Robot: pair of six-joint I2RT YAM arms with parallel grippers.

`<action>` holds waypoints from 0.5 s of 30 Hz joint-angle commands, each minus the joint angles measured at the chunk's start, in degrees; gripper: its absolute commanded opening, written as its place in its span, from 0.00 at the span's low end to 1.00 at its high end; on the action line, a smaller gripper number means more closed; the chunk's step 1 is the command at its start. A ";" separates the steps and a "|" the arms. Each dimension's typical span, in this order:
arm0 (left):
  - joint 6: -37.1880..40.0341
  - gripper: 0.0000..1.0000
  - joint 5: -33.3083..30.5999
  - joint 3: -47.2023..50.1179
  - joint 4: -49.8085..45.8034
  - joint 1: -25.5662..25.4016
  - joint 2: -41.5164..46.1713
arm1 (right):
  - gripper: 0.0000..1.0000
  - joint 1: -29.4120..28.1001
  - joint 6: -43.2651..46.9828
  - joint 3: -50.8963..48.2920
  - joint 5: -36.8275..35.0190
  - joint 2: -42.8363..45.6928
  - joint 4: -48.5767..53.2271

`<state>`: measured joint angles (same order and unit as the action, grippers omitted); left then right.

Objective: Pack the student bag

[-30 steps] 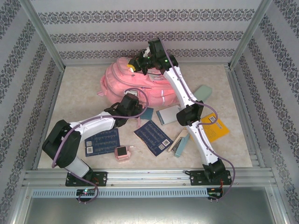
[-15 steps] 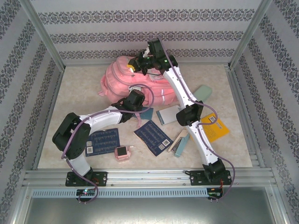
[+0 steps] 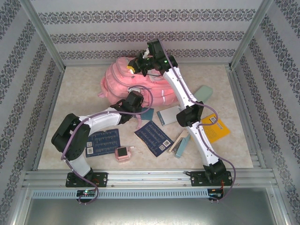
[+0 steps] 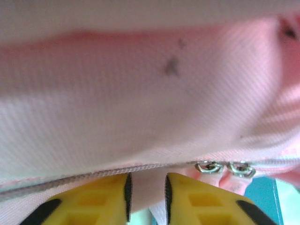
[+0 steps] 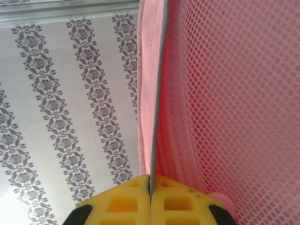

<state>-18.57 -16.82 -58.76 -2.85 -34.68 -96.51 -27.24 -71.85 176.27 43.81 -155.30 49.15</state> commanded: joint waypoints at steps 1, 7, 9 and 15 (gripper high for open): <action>-1.83 0.36 1.39 4.33 2.18 0.92 6.80 | 0.01 -0.20 5.10 4.45 1.26 4.48 1.59; -4.88 0.39 1.16 8.91 -3.16 2.93 14.56 | 0.39 -1.39 13.22 4.43 -3.60 1.75 7.56; -6.52 0.39 2.22 9.72 -5.01 4.07 16.35 | 0.47 -1.49 16.60 4.44 -6.44 1.30 10.01; -8.64 0.39 5.58 12.15 -8.41 6.07 20.80 | 0.48 -1.26 33.33 4.42 -22.08 3.80 23.88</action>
<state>-24.82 -13.28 -47.75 -7.09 -29.10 -77.67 -28.38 -50.00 177.62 32.45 -155.28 63.64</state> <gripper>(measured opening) 0.390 0.486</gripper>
